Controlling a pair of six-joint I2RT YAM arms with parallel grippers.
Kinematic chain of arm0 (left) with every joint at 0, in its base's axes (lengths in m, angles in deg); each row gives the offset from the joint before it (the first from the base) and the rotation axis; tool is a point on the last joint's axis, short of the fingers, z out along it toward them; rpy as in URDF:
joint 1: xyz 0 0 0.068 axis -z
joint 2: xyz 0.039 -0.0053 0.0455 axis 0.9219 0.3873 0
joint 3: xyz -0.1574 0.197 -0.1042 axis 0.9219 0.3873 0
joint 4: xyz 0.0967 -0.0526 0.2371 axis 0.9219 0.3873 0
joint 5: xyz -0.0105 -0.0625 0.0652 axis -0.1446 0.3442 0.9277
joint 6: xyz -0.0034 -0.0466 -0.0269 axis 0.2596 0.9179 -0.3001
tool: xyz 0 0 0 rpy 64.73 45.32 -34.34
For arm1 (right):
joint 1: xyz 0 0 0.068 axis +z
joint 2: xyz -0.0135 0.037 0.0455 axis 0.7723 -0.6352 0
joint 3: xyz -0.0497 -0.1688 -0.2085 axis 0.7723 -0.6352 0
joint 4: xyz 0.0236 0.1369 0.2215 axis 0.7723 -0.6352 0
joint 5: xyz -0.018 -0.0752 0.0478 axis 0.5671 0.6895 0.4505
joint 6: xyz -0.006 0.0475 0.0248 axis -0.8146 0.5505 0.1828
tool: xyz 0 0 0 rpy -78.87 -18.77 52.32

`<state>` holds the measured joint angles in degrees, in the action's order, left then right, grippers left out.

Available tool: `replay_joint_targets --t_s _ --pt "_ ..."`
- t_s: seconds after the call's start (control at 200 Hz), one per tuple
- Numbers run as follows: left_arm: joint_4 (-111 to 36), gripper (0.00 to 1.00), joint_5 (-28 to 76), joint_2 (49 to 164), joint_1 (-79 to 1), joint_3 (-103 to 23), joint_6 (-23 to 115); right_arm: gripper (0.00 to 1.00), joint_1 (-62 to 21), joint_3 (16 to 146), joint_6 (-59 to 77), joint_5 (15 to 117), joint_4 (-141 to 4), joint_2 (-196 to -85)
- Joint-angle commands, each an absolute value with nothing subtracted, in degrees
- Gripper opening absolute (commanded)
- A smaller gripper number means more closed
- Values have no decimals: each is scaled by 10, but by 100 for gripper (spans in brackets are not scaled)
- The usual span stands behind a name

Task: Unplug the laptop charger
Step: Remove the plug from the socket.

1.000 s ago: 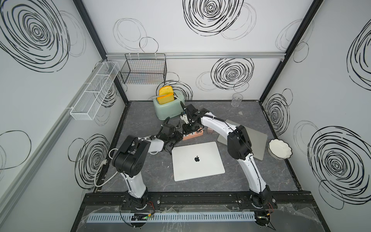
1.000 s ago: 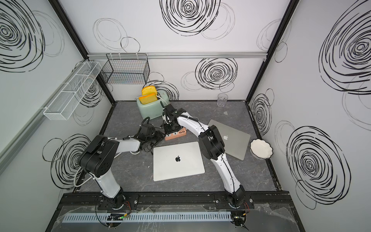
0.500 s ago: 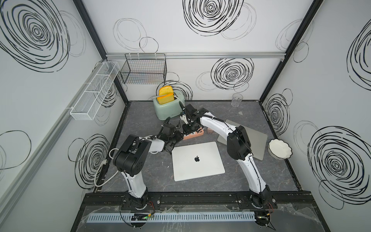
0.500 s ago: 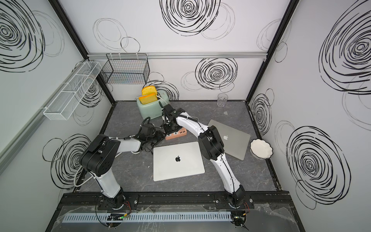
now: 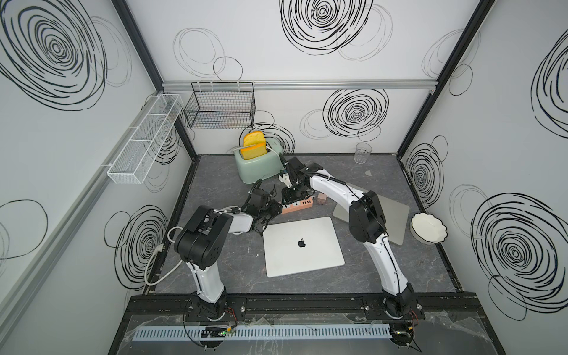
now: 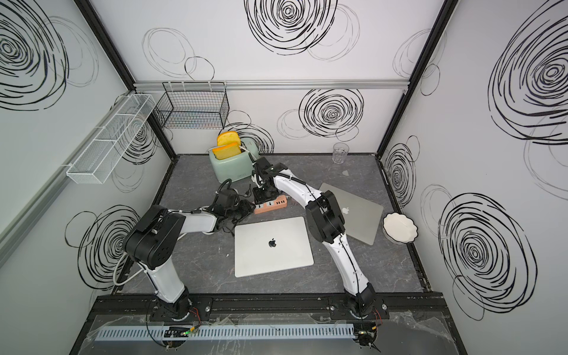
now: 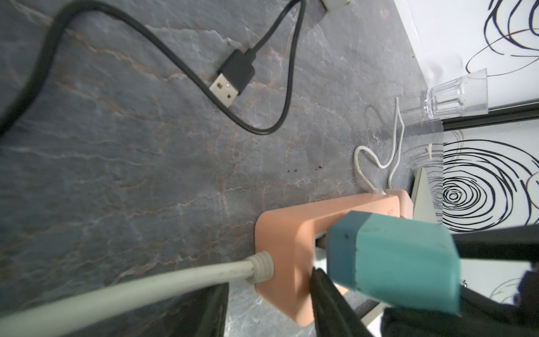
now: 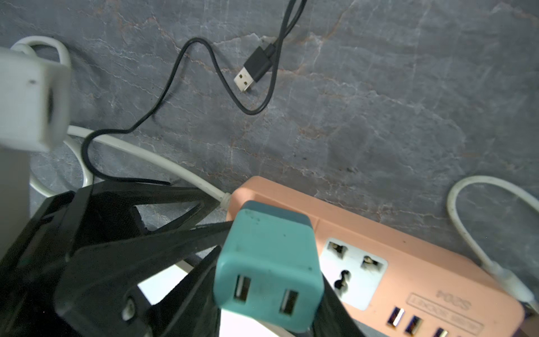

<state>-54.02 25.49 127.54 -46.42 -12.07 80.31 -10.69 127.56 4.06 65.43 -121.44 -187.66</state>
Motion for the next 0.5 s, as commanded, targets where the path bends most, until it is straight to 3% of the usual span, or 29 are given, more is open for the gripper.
replay_joint_targets --t_s 0.0,0.26,0.495 --pt "-378 50 297 1330 -460 -87 791 16 -105 1302 31 638 -1241 -1871" --pt "-377 49 299 1330 -458 -83 787 16 -120 1290 73 559 -1211 -1859" --pt "-375 49 300 1329 -454 -83 785 17 -104 1338 12 678 -1265 -1886"
